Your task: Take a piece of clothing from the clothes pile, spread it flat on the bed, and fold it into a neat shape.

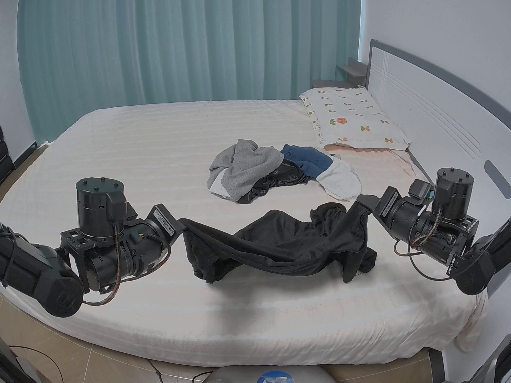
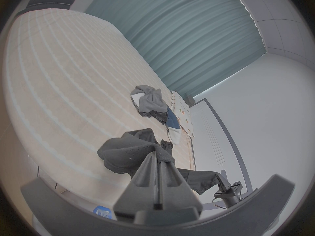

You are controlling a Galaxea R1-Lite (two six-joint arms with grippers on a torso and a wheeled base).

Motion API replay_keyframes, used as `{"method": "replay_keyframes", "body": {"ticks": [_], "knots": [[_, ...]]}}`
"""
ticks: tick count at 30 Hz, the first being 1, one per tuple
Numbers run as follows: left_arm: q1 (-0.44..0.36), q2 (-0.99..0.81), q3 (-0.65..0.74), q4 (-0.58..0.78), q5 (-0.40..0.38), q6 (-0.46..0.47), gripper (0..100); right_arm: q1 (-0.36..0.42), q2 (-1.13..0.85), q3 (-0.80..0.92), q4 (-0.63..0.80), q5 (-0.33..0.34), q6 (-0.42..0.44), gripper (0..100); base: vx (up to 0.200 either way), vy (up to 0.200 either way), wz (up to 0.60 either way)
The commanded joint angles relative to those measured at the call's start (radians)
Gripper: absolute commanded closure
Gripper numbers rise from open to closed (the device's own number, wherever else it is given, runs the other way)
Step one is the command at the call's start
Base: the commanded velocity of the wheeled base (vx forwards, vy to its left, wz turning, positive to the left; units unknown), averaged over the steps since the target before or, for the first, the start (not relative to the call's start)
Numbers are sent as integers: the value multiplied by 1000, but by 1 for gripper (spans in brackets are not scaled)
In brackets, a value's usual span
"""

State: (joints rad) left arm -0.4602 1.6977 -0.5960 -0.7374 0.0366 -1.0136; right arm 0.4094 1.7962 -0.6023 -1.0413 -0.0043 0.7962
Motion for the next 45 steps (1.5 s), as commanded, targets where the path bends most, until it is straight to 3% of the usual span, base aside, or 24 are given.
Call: {"method": "replay_keyframes", "body": {"ticks": [1,11,19,45], "knots": [[0,-3,-1,1,0,1,100,11,17,-8,-2,-26,-18,100,0,200,0],[18,-24,-2,1,0,4,100,22,22,-31,-5,-91,-35,100,0,200,0],[31,-47,-4,4,0,6,100,11,61,-30,-125,-91,-35,100,0,200,0],[41,-84,7,24,2,15,100,3,34,-19,-166,-85,-32,100,0,200,0]]}}
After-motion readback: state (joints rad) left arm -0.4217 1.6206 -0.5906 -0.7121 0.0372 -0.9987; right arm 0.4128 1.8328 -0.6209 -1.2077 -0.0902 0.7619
